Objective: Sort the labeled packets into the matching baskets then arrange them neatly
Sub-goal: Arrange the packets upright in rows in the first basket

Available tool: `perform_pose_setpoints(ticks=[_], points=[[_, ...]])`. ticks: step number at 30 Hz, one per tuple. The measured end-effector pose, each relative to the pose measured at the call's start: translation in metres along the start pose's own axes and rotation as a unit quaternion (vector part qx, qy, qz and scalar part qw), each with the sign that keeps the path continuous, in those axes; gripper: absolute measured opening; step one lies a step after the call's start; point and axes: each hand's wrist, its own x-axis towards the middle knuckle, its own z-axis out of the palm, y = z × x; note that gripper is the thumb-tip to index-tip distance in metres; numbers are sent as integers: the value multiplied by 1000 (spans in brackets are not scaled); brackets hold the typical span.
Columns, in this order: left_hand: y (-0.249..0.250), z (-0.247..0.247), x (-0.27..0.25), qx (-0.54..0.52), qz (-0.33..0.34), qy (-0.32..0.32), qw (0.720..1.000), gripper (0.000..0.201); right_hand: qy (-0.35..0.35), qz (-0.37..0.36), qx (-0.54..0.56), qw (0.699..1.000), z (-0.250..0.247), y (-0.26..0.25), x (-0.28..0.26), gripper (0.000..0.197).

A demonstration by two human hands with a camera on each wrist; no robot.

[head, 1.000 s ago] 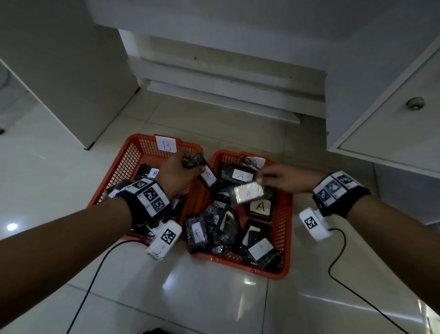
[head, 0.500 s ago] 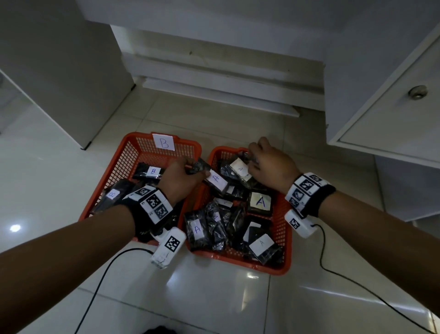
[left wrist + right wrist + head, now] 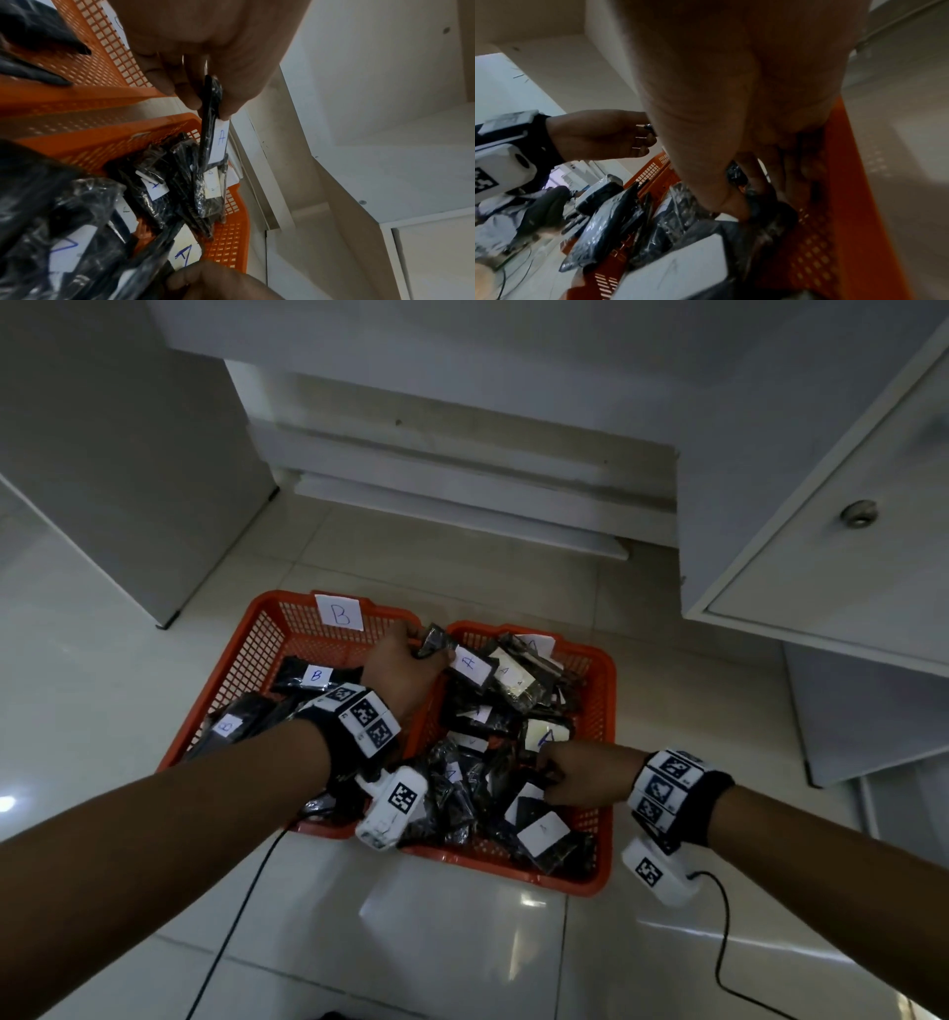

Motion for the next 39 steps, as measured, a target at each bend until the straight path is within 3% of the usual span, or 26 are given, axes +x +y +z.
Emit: perform_pose_setpoints(ticks=[6, 9, 12, 15, 21, 32, 36, 38, 39], points=[[15, 17, 4, -8, 14, 47, 999, 38, 4, -1, 100, 995, -12, -1, -2, 29], [18, 20, 9, -24, 1, 79, 997, 38, 50, -6, 155, 987, -20, 3, -8, 45], [18, 18, 13, -19, -6, 104, 994, 39, 118, -21, 204, 972, -26, 11, -12, 38], [10, 18, 19, -3, 5, 93, 996, 41, 198, -17, 252, 947, -33, 18, -18, 42], [-8, 24, 29, 82, -4, 4, 997, 41, 363, 11, 339, 868, -45, 38, -16, 15], [-27, 34, 42, 159, 15, -44, 986, 66, 343, -5, 398, 851, -37, 40, -4, 9], [-18, 36, 36, 151, 10, 3, 989, 66, 355, 3, 444, 823, -38, 42, -2, 14], [-11, 34, 28, 157, 62, 53, 984, 58, 361, 4, 467, 807, -39, 44, -5, 15], [-7, 33, 21, 156, 119, 66, 978, 50, 365, 3, 474, 801, -38, 45, -7, 16]])
